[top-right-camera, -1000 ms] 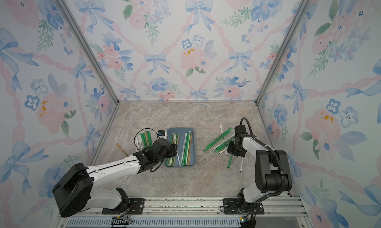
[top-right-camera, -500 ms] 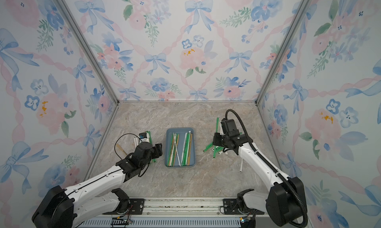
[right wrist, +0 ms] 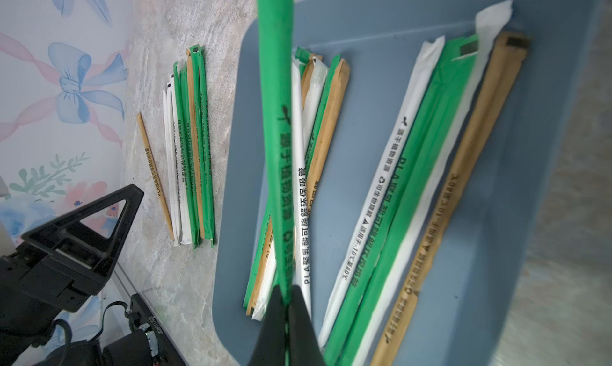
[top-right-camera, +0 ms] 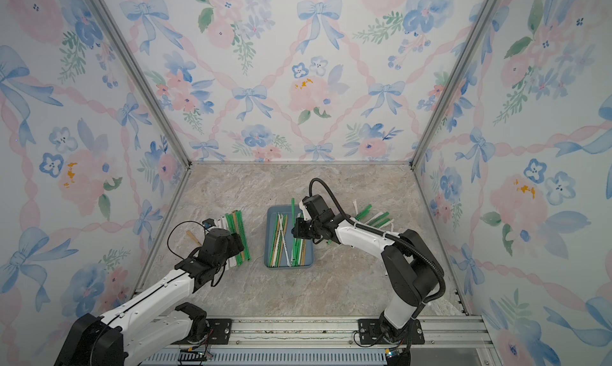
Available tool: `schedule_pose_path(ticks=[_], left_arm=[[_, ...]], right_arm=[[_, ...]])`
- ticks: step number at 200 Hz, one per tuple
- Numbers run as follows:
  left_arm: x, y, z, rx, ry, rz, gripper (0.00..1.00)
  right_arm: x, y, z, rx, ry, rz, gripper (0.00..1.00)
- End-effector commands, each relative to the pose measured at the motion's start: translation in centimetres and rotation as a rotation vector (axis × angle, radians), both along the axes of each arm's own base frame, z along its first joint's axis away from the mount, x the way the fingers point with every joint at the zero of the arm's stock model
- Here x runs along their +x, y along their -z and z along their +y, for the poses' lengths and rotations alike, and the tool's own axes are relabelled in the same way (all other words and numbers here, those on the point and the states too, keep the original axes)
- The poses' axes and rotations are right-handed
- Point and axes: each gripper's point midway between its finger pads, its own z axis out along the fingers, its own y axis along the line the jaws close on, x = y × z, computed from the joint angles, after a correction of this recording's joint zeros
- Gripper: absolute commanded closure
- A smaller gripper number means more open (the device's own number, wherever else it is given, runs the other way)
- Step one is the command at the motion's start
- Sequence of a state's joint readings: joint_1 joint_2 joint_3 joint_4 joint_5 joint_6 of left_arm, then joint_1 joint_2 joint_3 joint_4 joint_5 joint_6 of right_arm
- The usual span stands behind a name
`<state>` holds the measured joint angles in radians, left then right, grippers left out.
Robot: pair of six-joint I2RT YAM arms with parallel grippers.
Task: Put the straws into the storage box
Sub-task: Place the straw in the storage box, then pick up the straw from the center of the board.
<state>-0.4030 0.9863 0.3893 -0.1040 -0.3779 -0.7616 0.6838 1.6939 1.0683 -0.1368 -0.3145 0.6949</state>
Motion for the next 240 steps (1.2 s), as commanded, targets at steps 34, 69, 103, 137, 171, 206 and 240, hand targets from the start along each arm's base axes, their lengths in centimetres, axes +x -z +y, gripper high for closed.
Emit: schedule_pose_path(ticks=[34,69,103,137,171,206,240], left_arm=[[-2.3,2.8,4.7,-0.029,-0.171,0.078,0.18],[-2.7,3.8,5.3,-0.048,-0.197,0.124,0.19],[-2.8,4.2,5.8,-0.053,-0.215,0.14,0.23],[-2.9,4.4,6.2,-0.054,-0.229,0.15,0.26],[-2.9,4.6,6.6,-0.05,-0.236,0.16,0.31],[-3.2,4.9,7.2,-0.035,-0.254,0.17,0.41],[-3.5,5.6,7.5,-0.021,-0.26,0.198,0.45]], right_arm=[[0.5,2.2,2.6,-0.005,-0.012,0.036,0.89],[0.3,3.8,2.6,-0.041,-0.005,0.068,0.87],[0.0,4.8,2.0,-0.08,0.01,0.089,0.81],[0.1,4.9,1.3,-0.104,0.023,0.087,0.72],[0.3,3.7,0.9,-0.086,0.034,0.058,0.72],[0.3,2.8,0.5,-0.077,0.042,0.038,0.71],[0.2,2.9,-0.3,-0.087,0.054,0.041,0.71]])
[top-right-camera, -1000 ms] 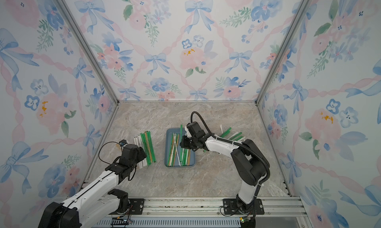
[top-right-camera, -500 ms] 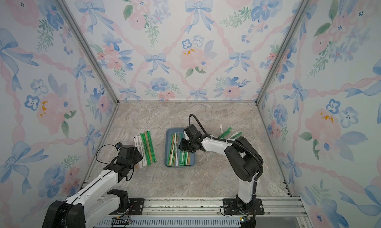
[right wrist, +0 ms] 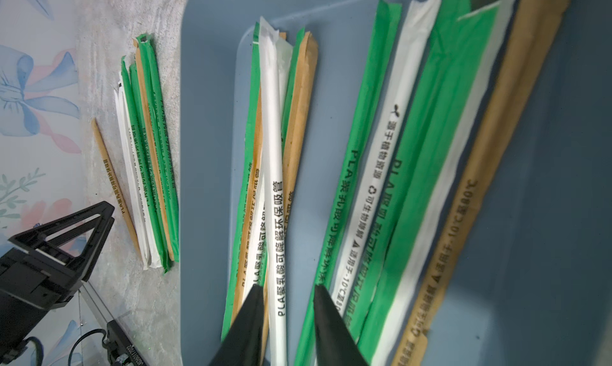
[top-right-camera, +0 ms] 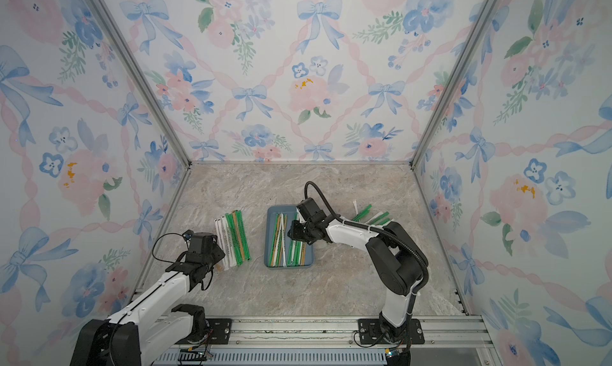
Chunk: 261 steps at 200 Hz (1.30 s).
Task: Put the straws into the storage box
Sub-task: Pick up the straw from the center of the board.
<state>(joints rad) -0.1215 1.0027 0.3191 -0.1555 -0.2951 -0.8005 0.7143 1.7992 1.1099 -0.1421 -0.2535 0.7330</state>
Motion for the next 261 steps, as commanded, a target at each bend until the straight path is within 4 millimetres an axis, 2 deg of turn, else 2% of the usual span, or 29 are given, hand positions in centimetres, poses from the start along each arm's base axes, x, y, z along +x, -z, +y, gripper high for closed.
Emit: schedule_pose_path(ticks=[1,31,76,130,155,159,224,249,261], left_arm=[[-1.0,1.3,0.5,0.023,-0.002,0.058,0.45],[-1.0,2.1,0.5,0.035,0.007,0.104,0.49],[-1.2,2.6,0.9,0.063,0.006,0.134,0.67],[-1.3,4.3,0.2,0.054,0.059,0.229,0.75],[-1.2,5.0,0.0,0.051,0.075,0.269,0.82],[-1.2,5.0,0.0,0.052,0.078,0.272,0.83],[-1.1,5.1,-0.2,0.042,0.093,0.277,1.0],[-0.8,4.5,-0.3,0.038,0.096,0.251,1.0],[-0.1,3.5,-0.5,0.033,0.1,0.213,1.0]], right_arm=[[-0.2,-0.3,-1.2,-0.019,0.017,-0.004,0.71],[-0.4,-0.5,-2.0,-0.024,0.028,-0.009,0.71],[-0.3,-1.1,-3.1,-0.034,0.047,-0.017,0.71],[0.5,-1.7,-4.9,-0.029,0.088,-0.022,0.7],[0.8,-1.1,-6.0,-0.03,0.117,-0.005,0.7],[0.9,-2.0,-6.1,-0.014,0.123,-0.024,0.7],[1.3,-2.2,-8.3,0.002,0.163,-0.024,0.7],[1.3,-2.2,-8.9,0.001,0.173,-0.024,0.7],[1.3,-2.1,-9.1,-0.002,0.173,-0.025,0.7]])
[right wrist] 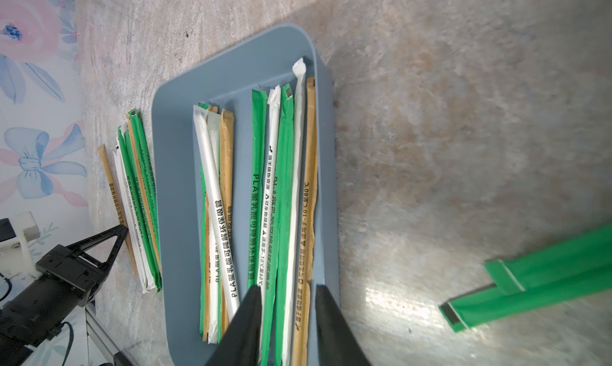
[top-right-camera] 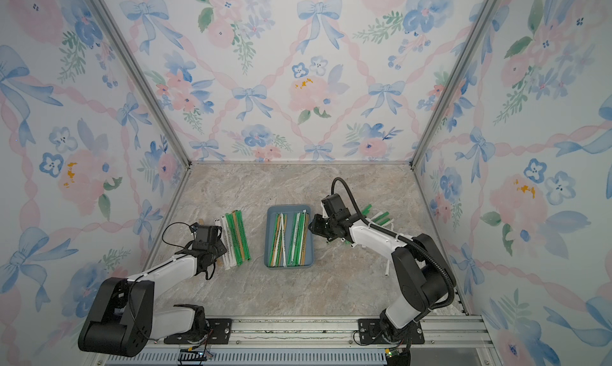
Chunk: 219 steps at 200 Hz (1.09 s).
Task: Put the straws into the storage box
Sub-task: Pick up the straw from the center of the board, then place the straw in the storage box.
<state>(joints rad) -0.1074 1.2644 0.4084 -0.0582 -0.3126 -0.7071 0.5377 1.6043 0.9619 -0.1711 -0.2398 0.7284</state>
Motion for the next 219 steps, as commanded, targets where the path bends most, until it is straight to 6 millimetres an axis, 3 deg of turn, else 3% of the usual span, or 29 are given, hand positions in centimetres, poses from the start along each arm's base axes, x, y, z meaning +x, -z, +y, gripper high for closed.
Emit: schedule_pose_path(ticks=[1,46,72,93,161,192,219], left_arm=[[-2.6,1.6,-0.9,-0.045,0.044,0.117,1.0],[0.4,-3.9,-3.0,-0.072,0.106,-0.06,1.0],[1.4,-7.0,-5.8,-0.067,0.177,-0.118,1.0],[1.7,-8.3,-9.6,-0.121,0.246,-0.153,1.0],[1.8,-9.5,-21.0,-0.233,0.483,-0.165,1.0],[1.6,-8.1,-24.2,-0.266,0.557,-0.139,1.0],[1.3,-6.5,-24.9,-0.249,0.574,-0.096,1.0]], right_arm=[[-0.5,-0.2,-0.7,-0.003,-0.008,-0.002,0.7],[-0.7,-0.4,-2.4,-0.048,0.004,-0.012,0.69],[-1.0,-0.6,-4.0,-0.071,0.024,-0.011,0.69],[-1.2,-0.8,-5.2,-0.087,0.045,-0.014,0.69],[-1.5,-1.1,-10.6,-0.174,0.135,-0.021,0.69],[-2.0,-1.3,-13.5,-0.225,0.177,-0.016,0.68],[-2.4,-1.4,-15.7,-0.247,0.213,-0.009,0.67]])
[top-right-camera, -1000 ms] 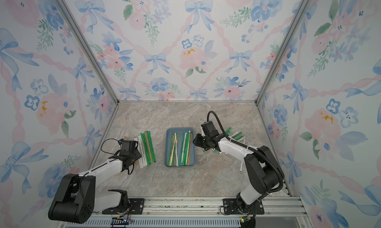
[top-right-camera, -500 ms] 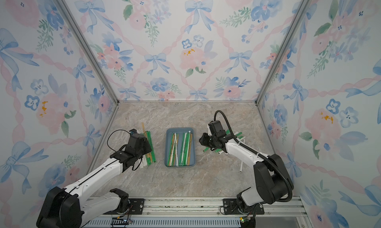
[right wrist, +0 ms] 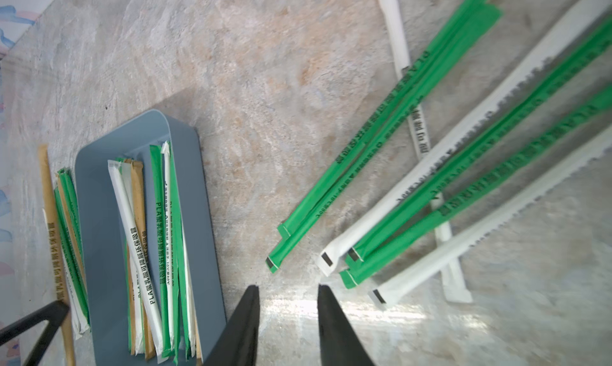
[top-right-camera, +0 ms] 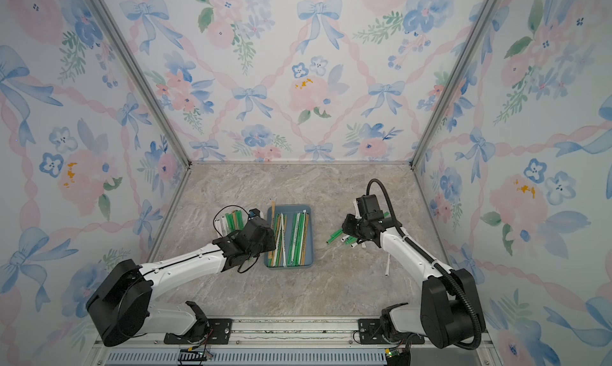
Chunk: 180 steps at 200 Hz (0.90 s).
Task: Put the straws into the storage box
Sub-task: Place the straw in the storage box, then pick up the straw from the center of the board.
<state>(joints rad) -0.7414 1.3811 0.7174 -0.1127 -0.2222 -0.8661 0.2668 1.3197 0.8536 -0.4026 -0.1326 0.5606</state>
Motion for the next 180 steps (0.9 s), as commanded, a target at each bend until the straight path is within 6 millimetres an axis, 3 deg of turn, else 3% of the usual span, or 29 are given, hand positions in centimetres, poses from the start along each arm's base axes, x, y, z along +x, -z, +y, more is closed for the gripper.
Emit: schedule_pose_path(ticks=[1,22,43,67,91,122,180], left_arm=[[0.3,0.2,-1.2,-0.019,0.013,0.006,1.0],[0.4,0.9,-1.0,0.016,0.01,0.007,1.0],[0.5,1.1,-1.1,0.04,0.022,0.0,0.88],[0.4,0.7,-1.3,0.067,0.033,-0.026,0.65],[0.4,0.2,-1.4,0.079,0.033,-0.051,0.52],[0.3,-0.6,-1.6,0.098,0.052,-0.088,0.47],[-0.1,-2.2,-2.1,0.147,0.07,-0.171,0.07]], right_arm=[[-1.6,0.9,-2.4,-0.062,0.018,0.046,0.67],[-2.0,0.8,-3.9,-0.071,0.048,0.048,0.66],[-2.3,0.7,-5.2,-0.083,0.068,0.05,0.66],[-2.6,0.7,-7.2,-0.121,0.104,0.059,0.65],[-2.9,1.4,-9.1,-0.144,0.139,0.096,0.64],[-3.2,2.1,-11.5,-0.167,0.203,0.144,0.63],[-4.1,4.9,-15.5,-0.123,0.353,0.249,0.63]])
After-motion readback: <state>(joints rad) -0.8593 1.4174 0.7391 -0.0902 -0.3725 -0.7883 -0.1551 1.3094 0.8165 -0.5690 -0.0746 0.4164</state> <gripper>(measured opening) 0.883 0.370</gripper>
